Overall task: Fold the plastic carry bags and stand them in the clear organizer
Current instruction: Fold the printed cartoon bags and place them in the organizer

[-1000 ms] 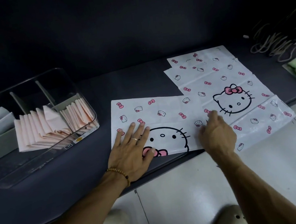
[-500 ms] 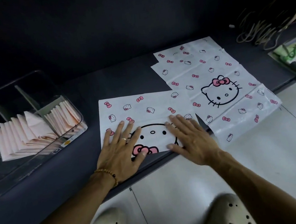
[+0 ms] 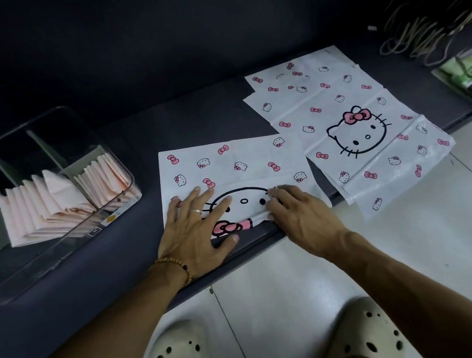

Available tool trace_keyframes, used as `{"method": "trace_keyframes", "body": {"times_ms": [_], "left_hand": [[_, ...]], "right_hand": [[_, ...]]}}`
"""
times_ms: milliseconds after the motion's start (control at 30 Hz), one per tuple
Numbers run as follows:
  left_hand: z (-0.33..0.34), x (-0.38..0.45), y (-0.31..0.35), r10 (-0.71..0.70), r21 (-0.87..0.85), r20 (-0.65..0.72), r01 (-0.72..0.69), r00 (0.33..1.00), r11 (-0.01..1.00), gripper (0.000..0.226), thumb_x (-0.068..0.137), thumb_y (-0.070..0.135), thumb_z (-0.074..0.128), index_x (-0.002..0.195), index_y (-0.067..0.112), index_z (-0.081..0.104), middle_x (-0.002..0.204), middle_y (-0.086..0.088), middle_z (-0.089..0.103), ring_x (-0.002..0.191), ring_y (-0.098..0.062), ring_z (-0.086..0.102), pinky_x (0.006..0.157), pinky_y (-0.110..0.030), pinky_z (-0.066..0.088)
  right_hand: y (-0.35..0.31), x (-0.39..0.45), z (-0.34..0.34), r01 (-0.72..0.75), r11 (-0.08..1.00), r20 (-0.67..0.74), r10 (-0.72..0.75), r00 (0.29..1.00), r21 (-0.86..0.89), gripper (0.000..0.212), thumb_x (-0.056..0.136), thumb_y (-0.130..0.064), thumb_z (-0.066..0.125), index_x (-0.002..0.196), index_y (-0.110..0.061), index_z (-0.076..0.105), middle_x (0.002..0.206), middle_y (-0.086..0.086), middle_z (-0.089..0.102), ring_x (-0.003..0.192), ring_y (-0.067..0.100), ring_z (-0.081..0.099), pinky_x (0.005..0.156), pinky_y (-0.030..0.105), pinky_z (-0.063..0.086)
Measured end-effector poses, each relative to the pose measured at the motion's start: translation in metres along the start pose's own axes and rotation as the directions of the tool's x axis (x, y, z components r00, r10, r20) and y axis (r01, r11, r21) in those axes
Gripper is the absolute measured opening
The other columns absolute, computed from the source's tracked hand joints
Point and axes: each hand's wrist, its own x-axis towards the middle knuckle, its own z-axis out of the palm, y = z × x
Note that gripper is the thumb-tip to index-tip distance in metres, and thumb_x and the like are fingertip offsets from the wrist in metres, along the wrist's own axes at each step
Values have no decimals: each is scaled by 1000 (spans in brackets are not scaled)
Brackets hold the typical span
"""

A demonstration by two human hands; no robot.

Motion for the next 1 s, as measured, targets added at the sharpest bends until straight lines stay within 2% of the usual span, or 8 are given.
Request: {"method": "trace_keyframes", "body": {"times_ms": [100, 200, 333, 467, 567, 700, 867, 1000], "left_hand": [[0, 1, 1, -10, -14, -10, 10, 1000, 1000, 65, 86, 64, 20, 146, 41, 22, 156, 2, 22, 145, -21, 6, 117, -50, 4], [-3, 2, 2, 0, -11, 8, 0, 1000, 1000, 63, 88, 59, 18, 147, 40, 22, 156, 1, 23, 145, -22, 9, 117, -49, 5], [-14, 5, -1, 20, -40, 65, -17, 998, 999, 60, 90, 53, 33, 147, 35, 27, 155, -2, 27, 144, -23, 14, 117, -47, 10], [-40, 10, -12, 13, -281, 136, 26, 991, 959, 45, 96, 16, 43, 140, 26, 43, 148, 1, 40, 138, -21, 32, 113, -31, 25], [-62, 2, -31, 20, -458, 206, 78, 978, 885, 28, 99, 19, 42, 123, 25, 55, 126, -2, 58, 110, -26, 56, 86, -26, 44], [-67, -23, -55, -138, -575, 184, 221, 973, 788, 18, 98, 25, 48, 107, 21, 63, 103, 11, 56, 102, -12, 54, 77, -16, 34], [-45, -42, -61, -471, -612, 184, 475, 863, 632, 17, 92, 22, 59, 86, 10, 69, 88, 2, 63, 91, -21, 61, 72, -22, 37], [-40, -38, -49, -618, -521, 136, 586, 775, 620, 31, 94, 29, 55, 109, 5, 66, 113, -18, 65, 108, -38, 56, 88, -38, 46]], "right_hand": [[-2, 3, -3, -68, 994, -21, 70, 997, 88, 19, 94, -23, 54, 101, -9, 64, 111, 9, 64, 100, 31, 60, 71, 42, 54], [0, 7, -11, -94, 990, 97, 84, 992, 107, 38, 87, -44, 56, 111, -15, 61, 116, 4, 62, 103, 26, 58, 79, 38, 53], [10, 13, -22, -94, 995, 147, 89, 985, 27, 26, 90, -19, 47, 113, -18, 59, 106, 2, 66, 96, 27, 61, 80, 38, 49], [18, 20, -36, -272, 956, 142, 255, 956, 111, 25, 99, -31, 41, 96, -14, 60, 86, 9, 68, 81, 35, 61, 75, 36, 44], [28, 11, -44, -436, 849, 280, 359, 891, 298, 21, 94, -27, 55, 78, -14, 59, 73, 8, 62, 70, 30, 58, 63, 31, 42], [32, -5, -40, -614, 636, 334, 515, 789, 468, 38, 88, -21, 64, 56, -21, 43, 53, -6, 44, 53, 14, 43, 47, 23, 31], [22, 4, -20, -675, 629, 308, 602, 737, 386, 18, 93, -29, 54, 80, -17, 53, 82, 6, 60, 82, 31, 57, 68, 28, 35], [20, 19, -10, -669, 696, 205, 637, 743, 261, 30, 99, -31, 45, 110, -5, 54, 112, 19, 63, 102, 40, 57, 81, 38, 40]]}}
